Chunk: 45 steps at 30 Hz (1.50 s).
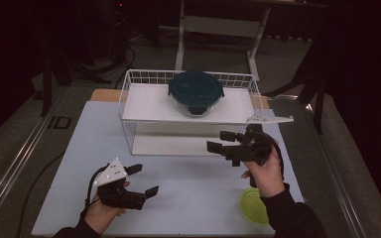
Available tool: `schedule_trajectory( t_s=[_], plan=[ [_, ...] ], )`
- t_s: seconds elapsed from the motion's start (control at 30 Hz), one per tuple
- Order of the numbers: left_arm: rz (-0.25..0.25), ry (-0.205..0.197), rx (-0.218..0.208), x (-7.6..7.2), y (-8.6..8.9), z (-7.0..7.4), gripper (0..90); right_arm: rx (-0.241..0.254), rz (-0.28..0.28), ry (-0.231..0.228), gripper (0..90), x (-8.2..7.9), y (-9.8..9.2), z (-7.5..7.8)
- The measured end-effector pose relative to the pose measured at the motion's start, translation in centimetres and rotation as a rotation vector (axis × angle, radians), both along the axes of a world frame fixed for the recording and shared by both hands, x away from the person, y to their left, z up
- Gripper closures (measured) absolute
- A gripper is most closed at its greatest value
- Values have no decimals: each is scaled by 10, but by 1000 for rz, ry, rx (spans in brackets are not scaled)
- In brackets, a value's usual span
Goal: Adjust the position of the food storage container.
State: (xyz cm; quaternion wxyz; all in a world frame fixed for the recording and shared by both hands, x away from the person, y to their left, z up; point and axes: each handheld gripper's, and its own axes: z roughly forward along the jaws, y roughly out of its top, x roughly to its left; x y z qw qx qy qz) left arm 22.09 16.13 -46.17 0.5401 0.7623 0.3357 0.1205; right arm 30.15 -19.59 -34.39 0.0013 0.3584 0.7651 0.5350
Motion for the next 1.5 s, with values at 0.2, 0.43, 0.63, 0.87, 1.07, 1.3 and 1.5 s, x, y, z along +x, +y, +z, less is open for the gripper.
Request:
schedule_trajectory(
  t_s=[0.2, 0.43, 0.63, 0.87, 1.07, 1.3, 1.5],
  plan=[
    [-18, -1, 4, 0, -3, -4, 84, -13, 6, -50, 157, -16, -20, -15],
    [-26, 4, -1, 2, -5, -8, 84, -18, -6, -21, 145, -27, -48, -35],
    [-30, -7, -3, 1, -5, -8, 84, -52, -30, -22, 261, -35, -70, -52],
    [-35, -17, 0, 0, -5, -8, 84, -110, -56, -10, 458, -45, -92, -69],
    [-36, -20, 2, 0, -5, -9, 84, -157, -116, 19, 664, -58, -121, -86],
    [-38, -22, 5, 0, -6, -9, 83, -179, -132, 44, 837, -69, -137, -97],
    [-36, -26, 1, 0, -6, -9, 84, -200, -140, 68, 898, -84, -153, -108]
  ],
)
